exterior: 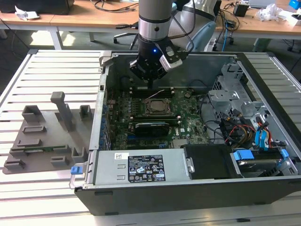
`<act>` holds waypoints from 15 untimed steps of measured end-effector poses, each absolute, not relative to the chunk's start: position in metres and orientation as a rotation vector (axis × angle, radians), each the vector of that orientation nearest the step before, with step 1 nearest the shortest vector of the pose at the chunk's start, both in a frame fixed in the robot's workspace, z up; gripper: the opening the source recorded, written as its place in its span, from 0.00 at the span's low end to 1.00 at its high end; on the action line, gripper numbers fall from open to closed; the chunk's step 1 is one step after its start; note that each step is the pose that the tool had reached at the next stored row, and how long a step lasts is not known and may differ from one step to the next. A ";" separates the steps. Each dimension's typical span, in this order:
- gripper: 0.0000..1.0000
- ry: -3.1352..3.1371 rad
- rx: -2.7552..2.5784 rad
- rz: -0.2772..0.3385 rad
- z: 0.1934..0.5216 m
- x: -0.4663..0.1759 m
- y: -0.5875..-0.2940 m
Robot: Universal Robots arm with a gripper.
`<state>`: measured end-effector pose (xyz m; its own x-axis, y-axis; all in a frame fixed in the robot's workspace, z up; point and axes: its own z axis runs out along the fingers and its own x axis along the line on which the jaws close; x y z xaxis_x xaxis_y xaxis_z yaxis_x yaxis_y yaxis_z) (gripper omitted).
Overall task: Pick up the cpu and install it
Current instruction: 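Install the first cpu locking lever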
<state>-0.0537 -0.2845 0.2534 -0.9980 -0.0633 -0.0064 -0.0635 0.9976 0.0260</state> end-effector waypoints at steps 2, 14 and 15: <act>0.11 3.133 -0.099 0.077 0.250 -0.054 -0.287; 0.11 3.132 -0.106 0.084 0.227 -0.050 -0.287; 0.11 3.132 -0.109 0.084 0.226 -0.049 -0.286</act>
